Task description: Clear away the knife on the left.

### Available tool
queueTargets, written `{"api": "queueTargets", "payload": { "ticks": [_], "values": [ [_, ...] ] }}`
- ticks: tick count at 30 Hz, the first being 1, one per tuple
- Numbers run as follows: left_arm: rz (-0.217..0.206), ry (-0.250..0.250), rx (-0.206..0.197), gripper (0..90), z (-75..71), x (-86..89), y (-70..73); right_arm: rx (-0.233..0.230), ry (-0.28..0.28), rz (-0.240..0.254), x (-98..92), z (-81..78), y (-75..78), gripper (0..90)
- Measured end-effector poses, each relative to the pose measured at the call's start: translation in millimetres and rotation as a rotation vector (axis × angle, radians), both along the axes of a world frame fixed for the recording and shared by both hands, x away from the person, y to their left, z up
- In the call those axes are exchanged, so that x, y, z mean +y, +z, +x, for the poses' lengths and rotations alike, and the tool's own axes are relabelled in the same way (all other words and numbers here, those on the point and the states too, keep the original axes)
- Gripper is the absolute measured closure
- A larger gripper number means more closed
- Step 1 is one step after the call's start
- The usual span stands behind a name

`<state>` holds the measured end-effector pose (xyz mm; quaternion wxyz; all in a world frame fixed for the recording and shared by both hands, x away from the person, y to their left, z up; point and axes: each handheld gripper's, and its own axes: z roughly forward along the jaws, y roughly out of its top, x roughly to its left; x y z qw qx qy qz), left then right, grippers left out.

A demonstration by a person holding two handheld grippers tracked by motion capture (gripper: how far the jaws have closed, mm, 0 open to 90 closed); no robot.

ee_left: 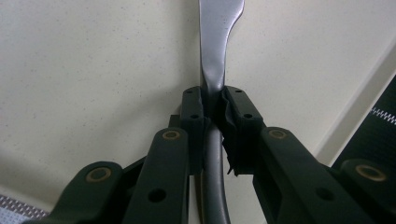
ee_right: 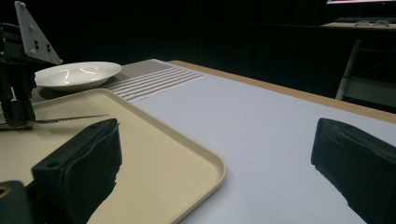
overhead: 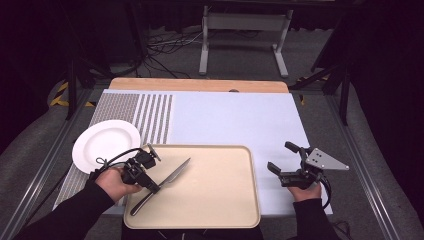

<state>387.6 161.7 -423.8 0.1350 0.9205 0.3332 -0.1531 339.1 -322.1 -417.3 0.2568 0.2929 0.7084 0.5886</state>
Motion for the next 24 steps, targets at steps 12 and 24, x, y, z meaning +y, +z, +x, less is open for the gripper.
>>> {"api": "queueTargets", "payload": {
  "ticks": [12,24],
  "values": [
    [-0.143,-0.03,-0.229,44.0,5.6,-7.0,35.0,-0.003,0.007,0.001,0.1,-0.1,0.3,3.1],
    [-0.209,-0.171,-0.364,31.3,13.4,-39.6,36.1,-0.004,0.005,0.006,-1.1,-0.2,-0.1,3.1]
  ]
}}
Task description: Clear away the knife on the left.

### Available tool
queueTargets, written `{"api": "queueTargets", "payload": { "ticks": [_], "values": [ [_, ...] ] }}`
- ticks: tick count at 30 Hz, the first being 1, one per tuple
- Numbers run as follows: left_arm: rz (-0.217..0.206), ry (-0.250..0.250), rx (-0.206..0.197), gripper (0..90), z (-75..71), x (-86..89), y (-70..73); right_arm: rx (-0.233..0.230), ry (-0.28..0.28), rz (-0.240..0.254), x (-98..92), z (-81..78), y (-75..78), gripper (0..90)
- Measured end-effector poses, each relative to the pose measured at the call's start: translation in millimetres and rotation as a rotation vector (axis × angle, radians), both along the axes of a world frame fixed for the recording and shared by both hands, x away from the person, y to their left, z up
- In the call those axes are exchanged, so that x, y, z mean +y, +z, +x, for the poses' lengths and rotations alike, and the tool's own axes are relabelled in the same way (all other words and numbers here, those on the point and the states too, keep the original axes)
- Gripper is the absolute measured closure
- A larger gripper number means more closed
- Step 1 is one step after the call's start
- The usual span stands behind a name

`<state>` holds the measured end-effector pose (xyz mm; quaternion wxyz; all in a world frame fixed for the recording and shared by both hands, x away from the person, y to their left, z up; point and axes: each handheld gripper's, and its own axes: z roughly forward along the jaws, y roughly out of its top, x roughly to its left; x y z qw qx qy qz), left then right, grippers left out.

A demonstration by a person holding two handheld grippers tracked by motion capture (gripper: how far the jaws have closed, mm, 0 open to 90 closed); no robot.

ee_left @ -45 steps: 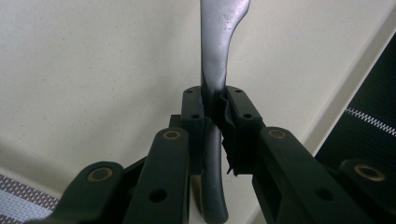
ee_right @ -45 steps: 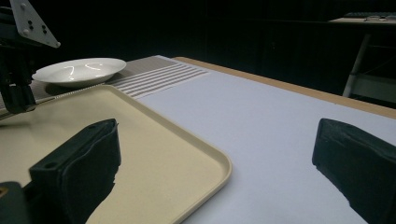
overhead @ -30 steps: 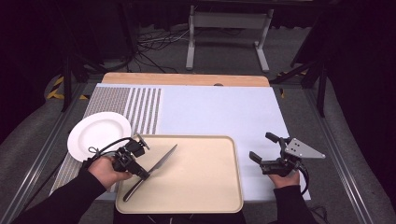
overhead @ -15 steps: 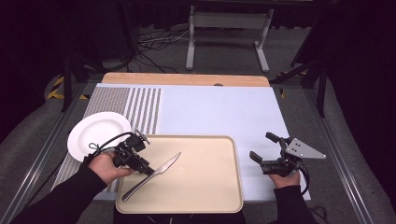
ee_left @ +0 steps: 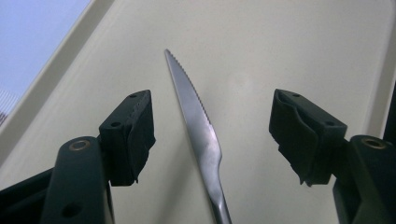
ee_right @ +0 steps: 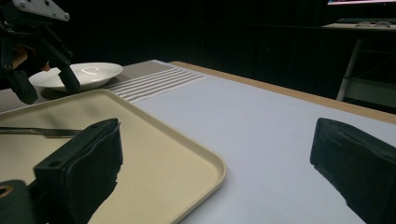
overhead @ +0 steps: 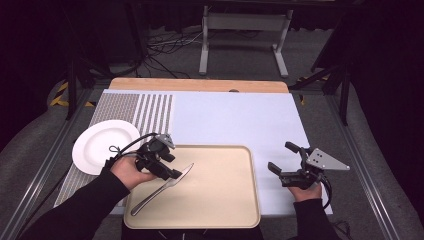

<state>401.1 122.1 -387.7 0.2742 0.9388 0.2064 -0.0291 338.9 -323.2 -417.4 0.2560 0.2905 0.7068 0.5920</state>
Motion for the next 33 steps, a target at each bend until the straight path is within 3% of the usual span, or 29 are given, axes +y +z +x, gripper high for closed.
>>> {"api": "queueTargets", "payload": {
  "ticks": [4,5,8,12,13,14,17,20,24,33],
  "values": [
    [-0.016,-0.037,0.003,31.7,5.4,-8.4,-5.2,0.003,0.001,-0.001,-0.4,0.1,0.0,3.1],
    [-0.02,-0.061,-0.012,32.4,7.0,-11.0,-7.7,0.002,0.0,-0.002,-0.4,0.0,0.0,3.1],
    [-0.016,-0.095,-0.02,40.3,8.9,-16.9,-12.4,0.003,-0.004,-0.001,-0.9,-0.2,-0.1,3.1],
    [-0.017,-0.123,-0.011,59.8,11.4,-21.7,-17.0,0.002,-0.001,-0.004,-1.3,0.3,-0.5,3.1],
    [-0.012,-0.132,-0.008,59.8,12.7,-22.7,-18.6,0.004,0.001,-0.003,-1.1,0.4,-0.6,3.1],
    [-0.013,-0.13,-0.005,67.8,13.4,-24.1,-20.5,0.005,0.001,-0.003,-1.0,0.2,-0.6,3.1],
    [-0.01,-0.138,-0.005,75.8,15.0,-27.6,-24.8,0.004,0.001,-0.002,-1.0,0.3,-0.6,3.1],
    [-0.006,-0.116,0.0,89.8,15.7,-31.7,-28.1,0.004,0.003,-0.001,-1.1,0.4,-0.7,3.1],
    [0.014,-0.09,0.003,90.0,16.7,-36.3,-32.9,0.008,0.002,0.0,-1.5,0.4,-0.9,3.1],
    [0.052,-0.097,0.005,90.0,16.7,-40.3,-40.3,0.009,0.002,0.0,-1.7,0.3,-1.0,3.0]
  ]
}}
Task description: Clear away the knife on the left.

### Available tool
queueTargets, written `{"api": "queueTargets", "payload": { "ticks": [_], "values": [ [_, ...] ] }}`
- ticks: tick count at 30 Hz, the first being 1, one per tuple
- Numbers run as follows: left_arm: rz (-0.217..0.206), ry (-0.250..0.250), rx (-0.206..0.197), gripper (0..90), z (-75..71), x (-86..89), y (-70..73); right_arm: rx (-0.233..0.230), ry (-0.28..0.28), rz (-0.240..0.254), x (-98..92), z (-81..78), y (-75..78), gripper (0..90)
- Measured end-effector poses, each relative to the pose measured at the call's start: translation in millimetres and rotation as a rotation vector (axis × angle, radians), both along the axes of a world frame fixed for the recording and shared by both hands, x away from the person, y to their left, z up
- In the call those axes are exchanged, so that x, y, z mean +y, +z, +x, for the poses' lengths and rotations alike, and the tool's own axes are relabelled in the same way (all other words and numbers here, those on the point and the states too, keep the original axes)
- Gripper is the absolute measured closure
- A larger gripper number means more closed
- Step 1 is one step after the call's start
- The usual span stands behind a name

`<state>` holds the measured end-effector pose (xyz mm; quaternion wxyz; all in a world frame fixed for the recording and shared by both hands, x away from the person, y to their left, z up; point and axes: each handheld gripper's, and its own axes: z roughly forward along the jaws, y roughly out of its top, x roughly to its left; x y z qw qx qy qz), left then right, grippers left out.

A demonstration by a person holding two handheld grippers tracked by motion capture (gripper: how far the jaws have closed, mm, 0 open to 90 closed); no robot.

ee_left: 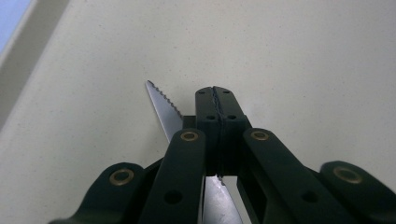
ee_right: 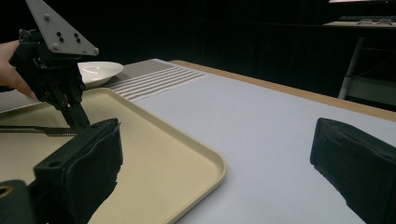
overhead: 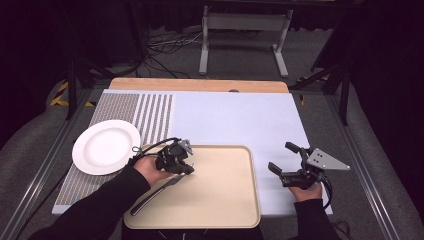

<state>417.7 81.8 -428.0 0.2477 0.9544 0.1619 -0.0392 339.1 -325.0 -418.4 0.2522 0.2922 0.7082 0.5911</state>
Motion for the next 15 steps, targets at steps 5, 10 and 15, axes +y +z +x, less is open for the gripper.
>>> {"api": "queueTargets", "payload": {
  "ticks": [5,10,15],
  "values": [
    [0.036,-0.015,-0.019,90.0,-1.1,-4.0,-4.0,-0.001,-0.003,0.002,-0.2,0.2,-0.1,3.0],
    [0.053,-0.002,-0.018,90.0,-0.2,-3.5,-3.2,0.003,-0.002,0.005,-0.6,0.4,-0.3,3.0],
    [0.101,0.021,-0.029,90.0,1.8,-0.8,-0.8,0.002,0.0,0.008,-0.8,0.7,-0.4,3.0]
  ]
}}
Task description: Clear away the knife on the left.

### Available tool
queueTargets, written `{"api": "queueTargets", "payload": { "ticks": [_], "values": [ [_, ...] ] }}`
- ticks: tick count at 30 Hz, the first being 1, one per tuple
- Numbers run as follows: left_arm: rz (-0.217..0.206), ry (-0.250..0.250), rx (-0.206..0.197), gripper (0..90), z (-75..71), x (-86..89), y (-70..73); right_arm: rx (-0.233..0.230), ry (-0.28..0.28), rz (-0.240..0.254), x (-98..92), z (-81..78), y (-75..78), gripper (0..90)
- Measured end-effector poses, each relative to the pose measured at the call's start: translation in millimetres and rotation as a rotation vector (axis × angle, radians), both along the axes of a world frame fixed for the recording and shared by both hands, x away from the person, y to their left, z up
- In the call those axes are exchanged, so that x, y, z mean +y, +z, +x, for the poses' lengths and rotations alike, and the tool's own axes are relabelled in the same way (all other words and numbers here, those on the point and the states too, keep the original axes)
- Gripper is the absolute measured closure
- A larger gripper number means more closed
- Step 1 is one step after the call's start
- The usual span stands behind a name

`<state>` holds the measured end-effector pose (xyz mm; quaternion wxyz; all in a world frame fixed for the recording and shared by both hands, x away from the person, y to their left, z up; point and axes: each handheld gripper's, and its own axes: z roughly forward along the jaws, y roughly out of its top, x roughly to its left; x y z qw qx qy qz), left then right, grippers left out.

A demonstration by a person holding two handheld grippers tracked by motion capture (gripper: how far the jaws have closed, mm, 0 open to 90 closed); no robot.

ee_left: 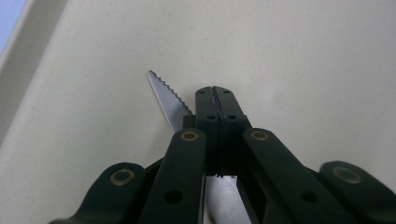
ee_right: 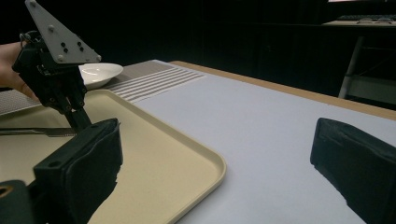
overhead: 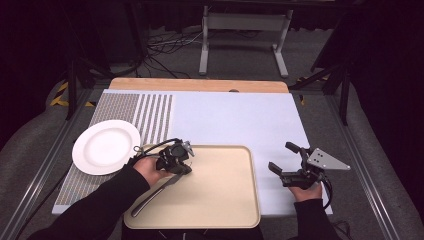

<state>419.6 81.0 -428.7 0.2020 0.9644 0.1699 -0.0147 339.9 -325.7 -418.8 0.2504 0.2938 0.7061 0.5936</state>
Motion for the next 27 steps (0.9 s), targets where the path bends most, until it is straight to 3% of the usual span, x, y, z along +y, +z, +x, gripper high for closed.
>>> {"api": "queueTargets", "payload": {
  "ticks": [27],
  "values": [
    [0.059,0.054,0.001,90.0,7.3,42.2,2.3,0.004,0.002,-0.003,0.7,0.4,-0.4,3.0]
  ]
}}
